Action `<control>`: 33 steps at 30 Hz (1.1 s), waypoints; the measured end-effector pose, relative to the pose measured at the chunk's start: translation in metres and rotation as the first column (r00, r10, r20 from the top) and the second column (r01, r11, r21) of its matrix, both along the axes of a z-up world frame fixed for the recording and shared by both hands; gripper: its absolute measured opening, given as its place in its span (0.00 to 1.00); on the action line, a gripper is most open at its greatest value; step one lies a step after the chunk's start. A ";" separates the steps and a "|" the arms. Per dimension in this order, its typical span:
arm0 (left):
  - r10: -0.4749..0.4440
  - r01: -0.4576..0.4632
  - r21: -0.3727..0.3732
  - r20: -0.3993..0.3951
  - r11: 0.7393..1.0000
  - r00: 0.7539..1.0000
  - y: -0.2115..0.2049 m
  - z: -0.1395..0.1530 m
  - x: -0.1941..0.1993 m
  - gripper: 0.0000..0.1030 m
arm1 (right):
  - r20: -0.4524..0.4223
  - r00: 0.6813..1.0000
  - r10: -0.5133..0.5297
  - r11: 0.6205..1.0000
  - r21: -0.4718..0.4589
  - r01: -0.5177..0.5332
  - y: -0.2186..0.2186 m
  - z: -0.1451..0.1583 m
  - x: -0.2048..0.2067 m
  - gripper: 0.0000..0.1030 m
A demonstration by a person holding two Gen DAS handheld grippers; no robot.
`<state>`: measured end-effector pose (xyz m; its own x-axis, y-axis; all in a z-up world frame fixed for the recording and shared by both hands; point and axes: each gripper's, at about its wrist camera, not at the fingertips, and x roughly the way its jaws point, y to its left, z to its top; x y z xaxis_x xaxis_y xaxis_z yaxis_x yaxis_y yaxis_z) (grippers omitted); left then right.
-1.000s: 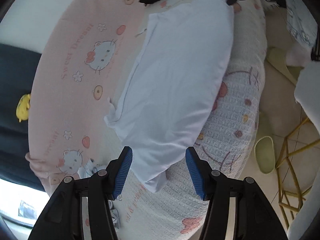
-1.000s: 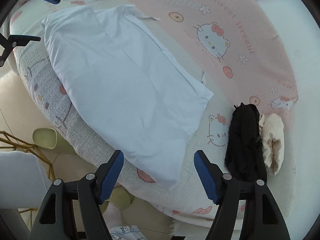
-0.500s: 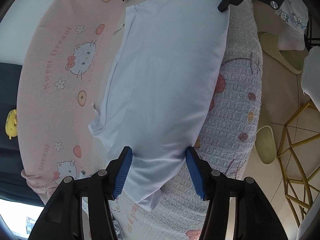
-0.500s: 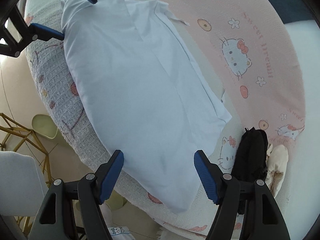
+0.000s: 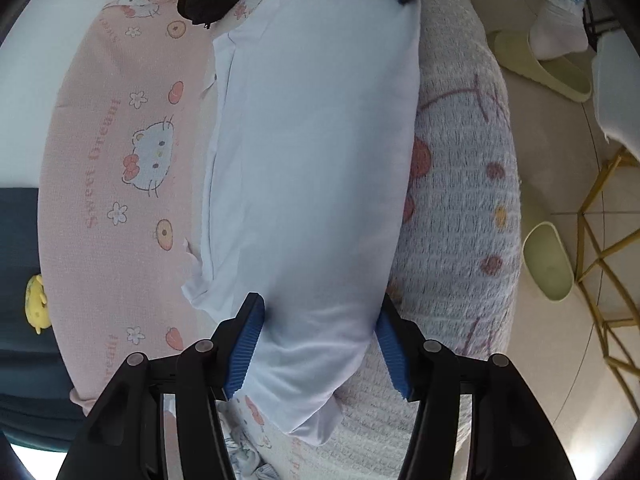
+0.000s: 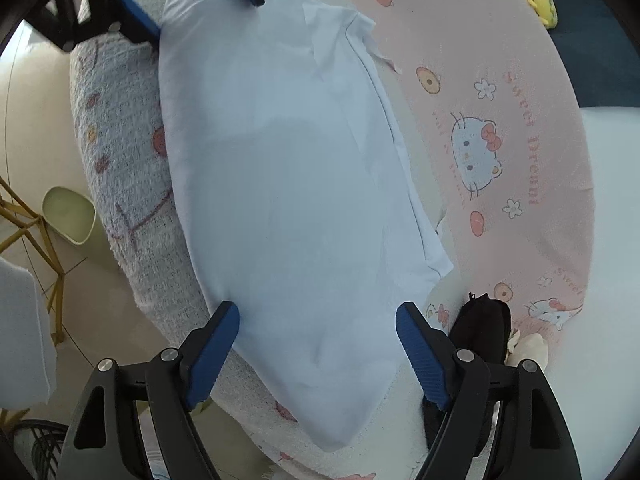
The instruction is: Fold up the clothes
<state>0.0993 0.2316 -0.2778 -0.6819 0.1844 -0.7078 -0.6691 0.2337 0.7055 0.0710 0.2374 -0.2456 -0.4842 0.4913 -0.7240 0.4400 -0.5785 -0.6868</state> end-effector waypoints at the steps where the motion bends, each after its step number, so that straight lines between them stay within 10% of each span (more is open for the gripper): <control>1: -0.007 0.007 -0.016 -0.024 1.000 1.000 -0.004 -0.003 -0.002 0.52 | 0.007 1.000 0.007 1.000 0.023 -0.007 0.002 -0.003 0.004 0.78; 8: -0.003 -0.002 -0.034 -0.136 0.999 0.991 -0.018 -0.024 -0.011 0.52 | -0.005 1.000 0.023 0.989 0.146 -0.022 0.011 -0.023 0.025 0.78; 23: 0.107 -0.096 0.089 -0.121 0.991 0.987 0.023 -0.025 -0.010 0.52 | -0.094 0.996 0.005 0.986 0.169 0.011 0.003 -0.021 -0.008 0.78; 33: 0.061 -0.057 0.022 -0.269 0.998 0.961 -0.021 -0.039 -0.029 0.60 | -0.133 0.991 0.024 0.949 0.313 0.019 0.020 -0.035 0.014 0.78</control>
